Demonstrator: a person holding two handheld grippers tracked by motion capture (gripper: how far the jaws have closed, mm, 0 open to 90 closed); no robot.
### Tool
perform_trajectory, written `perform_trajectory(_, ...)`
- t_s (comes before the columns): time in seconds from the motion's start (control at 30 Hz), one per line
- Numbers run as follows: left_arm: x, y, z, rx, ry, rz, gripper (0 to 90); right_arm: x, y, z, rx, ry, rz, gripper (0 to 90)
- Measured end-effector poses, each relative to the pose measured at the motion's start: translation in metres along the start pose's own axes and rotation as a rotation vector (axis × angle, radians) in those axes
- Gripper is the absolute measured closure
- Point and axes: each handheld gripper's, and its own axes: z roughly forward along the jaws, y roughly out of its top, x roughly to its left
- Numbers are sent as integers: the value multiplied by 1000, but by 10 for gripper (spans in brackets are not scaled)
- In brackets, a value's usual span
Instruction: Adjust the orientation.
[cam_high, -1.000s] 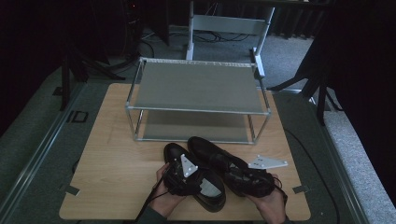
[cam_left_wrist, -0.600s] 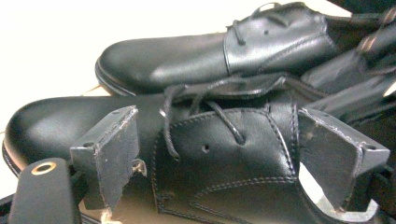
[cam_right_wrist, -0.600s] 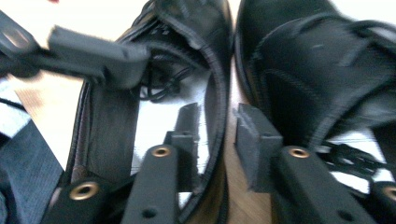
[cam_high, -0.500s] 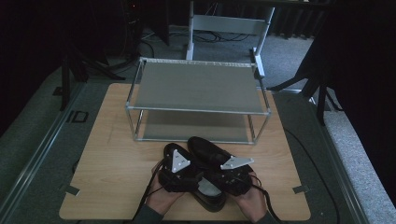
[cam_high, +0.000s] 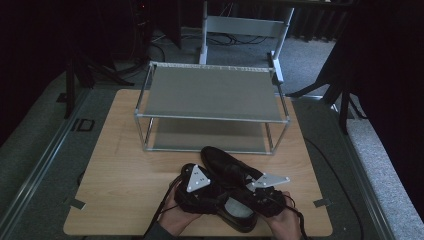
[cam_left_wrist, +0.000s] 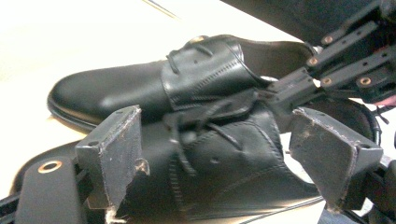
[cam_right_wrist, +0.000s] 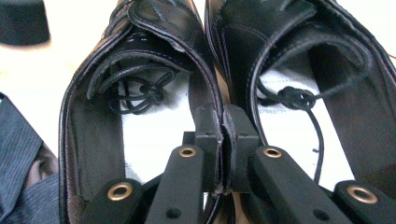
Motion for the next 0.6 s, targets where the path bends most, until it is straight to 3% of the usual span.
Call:
perform_trajectory(0.1, 3, 0, -4, -9, 7, 2, 206, -1, -3, -4, 3, -4, 0, 854)
perform_trajectory(0.23, 10, -3, -4, 15, 24, 2, 209, -2, -5, -5, 17, -1, -14, 836)
perform_trajectory(0.3, 11, -4, -3, 18, 26, -6, 209, -3, -5, -10, -20, 39, -21, 709)
perform_trajectory(0.33, 12, -5, -3, 23, 28, -3, 209, -3, -5, -10, -20, 39, -21, 709)
perform_trajectory(0.37, 12, -5, -3, 25, 33, 0, 210, -7, -3, -22, -73, 50, -11, 645)
perform_trajectory(0.4, 12, -6, -3, 29, 39, 6, 210, -7, -3, -22, -73, 50, -11, 645)
perform_trajectory(0.43, 12, -6, -3, 29, 46, 5, 215, -12, -1, -32, -113, 62, -5, 595)
perform_trajectory(0.5, 14, -6, -2, 34, 56, 4, 216, -16, 0, -37, -126, 62, 4, 564)
perform_trajectory(0.53, 15, -7, -2, 36, 61, 3, 217, -26, 0, -43, -138, 71, 19, 509)
perform_trajectory(0.6, 17, -8, -2, 37, 66, -3, 217, -33, 0, -45, -136, 89, 21, 460)
